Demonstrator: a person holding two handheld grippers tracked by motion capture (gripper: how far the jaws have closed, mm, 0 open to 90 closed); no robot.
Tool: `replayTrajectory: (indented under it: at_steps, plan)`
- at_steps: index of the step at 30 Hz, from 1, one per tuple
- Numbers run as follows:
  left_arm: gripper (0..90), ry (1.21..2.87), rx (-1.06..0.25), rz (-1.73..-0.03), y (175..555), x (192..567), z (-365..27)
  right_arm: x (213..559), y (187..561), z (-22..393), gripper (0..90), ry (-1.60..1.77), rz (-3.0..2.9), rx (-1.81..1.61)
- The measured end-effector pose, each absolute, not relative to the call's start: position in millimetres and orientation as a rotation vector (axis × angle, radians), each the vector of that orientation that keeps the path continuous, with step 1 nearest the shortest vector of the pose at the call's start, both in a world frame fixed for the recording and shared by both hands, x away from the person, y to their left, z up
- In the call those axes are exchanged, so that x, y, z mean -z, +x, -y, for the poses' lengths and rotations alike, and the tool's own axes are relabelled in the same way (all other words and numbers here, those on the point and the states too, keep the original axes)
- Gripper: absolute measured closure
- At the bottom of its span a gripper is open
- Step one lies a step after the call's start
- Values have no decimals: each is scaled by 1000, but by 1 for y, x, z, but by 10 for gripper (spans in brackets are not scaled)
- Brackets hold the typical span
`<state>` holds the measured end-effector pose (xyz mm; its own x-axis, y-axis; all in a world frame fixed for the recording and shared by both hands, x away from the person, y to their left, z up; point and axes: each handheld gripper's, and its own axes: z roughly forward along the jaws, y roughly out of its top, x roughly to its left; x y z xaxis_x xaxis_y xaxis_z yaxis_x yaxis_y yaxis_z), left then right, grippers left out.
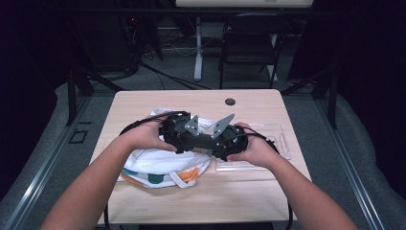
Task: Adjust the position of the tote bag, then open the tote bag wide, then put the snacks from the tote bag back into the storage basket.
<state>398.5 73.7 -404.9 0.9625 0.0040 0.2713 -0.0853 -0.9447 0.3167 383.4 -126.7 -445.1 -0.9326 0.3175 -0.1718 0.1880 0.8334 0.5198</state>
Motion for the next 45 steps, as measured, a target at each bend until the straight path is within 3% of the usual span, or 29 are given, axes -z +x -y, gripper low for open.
replayTrajectory:
  at_steps: [45]
  plan:
    - [345, 2752, -459, -107, 404, 387, -135, 438, 396, 153, 416, 537, -2716, -757]
